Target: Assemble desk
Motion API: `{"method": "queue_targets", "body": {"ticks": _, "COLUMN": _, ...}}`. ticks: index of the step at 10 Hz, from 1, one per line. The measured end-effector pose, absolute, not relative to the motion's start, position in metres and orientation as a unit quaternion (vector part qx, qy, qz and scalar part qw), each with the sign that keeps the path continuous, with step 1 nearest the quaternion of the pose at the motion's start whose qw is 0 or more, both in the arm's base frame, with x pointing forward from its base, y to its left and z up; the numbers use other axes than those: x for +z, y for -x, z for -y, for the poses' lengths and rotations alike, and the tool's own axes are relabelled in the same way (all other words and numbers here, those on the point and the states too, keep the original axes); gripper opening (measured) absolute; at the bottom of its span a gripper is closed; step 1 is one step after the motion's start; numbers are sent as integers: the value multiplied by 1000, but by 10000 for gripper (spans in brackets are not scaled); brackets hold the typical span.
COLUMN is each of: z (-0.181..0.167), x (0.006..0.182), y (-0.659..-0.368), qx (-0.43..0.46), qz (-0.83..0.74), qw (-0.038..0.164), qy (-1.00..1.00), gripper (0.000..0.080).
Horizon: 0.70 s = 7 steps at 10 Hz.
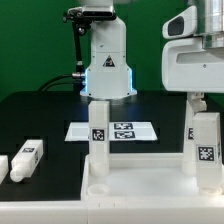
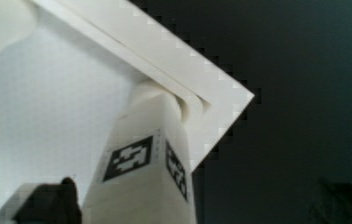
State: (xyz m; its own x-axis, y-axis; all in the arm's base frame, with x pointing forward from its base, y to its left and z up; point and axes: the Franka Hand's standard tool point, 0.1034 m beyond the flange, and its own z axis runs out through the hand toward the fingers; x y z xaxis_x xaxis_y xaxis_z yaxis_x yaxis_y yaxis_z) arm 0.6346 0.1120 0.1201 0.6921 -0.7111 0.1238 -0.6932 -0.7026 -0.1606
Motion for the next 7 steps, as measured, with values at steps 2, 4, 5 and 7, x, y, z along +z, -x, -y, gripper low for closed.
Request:
{"method": "queue_targets", "body": {"ticks": 2, "z": -108, "x": 123, "y": -638, "qx": -92, "qz": -319, "qw": 34, "qy": 943, "gripper": 649}}
{"method": "queue_targets", "body": {"ticks": 4, "z": -102, "x": 133, "y": -651, "qx": -98, "qz": -323, "qw": 37, "qy": 941, "gripper": 649}}
{"method": "queue_targets", "body": {"ticks": 5, "z": -103, "x": 131, "y": -650, "qx": -96, "qz": -329, "qw": 36, "qy": 939, "gripper": 624}}
{"method": "queue_targets", "body": {"ticks": 7, "z": -103, "x": 131, "y": -650, "qx": -94, "qz": -373, "qw": 41, "qy": 922, "gripper": 445}}
